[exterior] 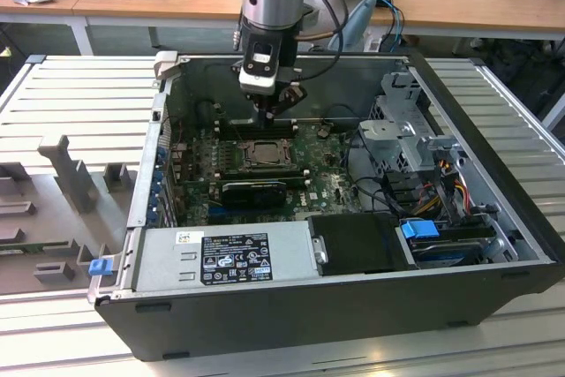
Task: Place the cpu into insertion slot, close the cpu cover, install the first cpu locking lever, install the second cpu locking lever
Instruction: 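Install the first cpu locking lever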
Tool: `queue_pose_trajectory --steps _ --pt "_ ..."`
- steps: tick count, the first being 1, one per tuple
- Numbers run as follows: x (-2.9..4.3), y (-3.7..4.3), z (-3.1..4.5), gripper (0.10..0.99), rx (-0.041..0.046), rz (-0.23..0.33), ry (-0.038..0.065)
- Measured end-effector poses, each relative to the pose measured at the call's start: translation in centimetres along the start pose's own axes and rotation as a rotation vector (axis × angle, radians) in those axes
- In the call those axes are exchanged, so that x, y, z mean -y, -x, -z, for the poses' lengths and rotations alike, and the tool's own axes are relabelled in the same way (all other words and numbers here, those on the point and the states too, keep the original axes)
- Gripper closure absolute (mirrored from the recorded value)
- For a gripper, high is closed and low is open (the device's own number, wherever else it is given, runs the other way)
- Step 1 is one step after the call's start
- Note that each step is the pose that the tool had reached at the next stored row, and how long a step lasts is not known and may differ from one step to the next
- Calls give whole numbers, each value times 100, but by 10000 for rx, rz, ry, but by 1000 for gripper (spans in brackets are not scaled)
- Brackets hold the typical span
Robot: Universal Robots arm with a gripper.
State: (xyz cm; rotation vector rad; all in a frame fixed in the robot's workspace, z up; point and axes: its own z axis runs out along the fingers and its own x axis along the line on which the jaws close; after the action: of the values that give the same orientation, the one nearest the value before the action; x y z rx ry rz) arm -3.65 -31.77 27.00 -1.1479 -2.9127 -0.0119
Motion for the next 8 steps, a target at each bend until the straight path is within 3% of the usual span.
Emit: queue_pose_trajectory --steps 8 --pt "0 0 0 980 3 1276 -14"
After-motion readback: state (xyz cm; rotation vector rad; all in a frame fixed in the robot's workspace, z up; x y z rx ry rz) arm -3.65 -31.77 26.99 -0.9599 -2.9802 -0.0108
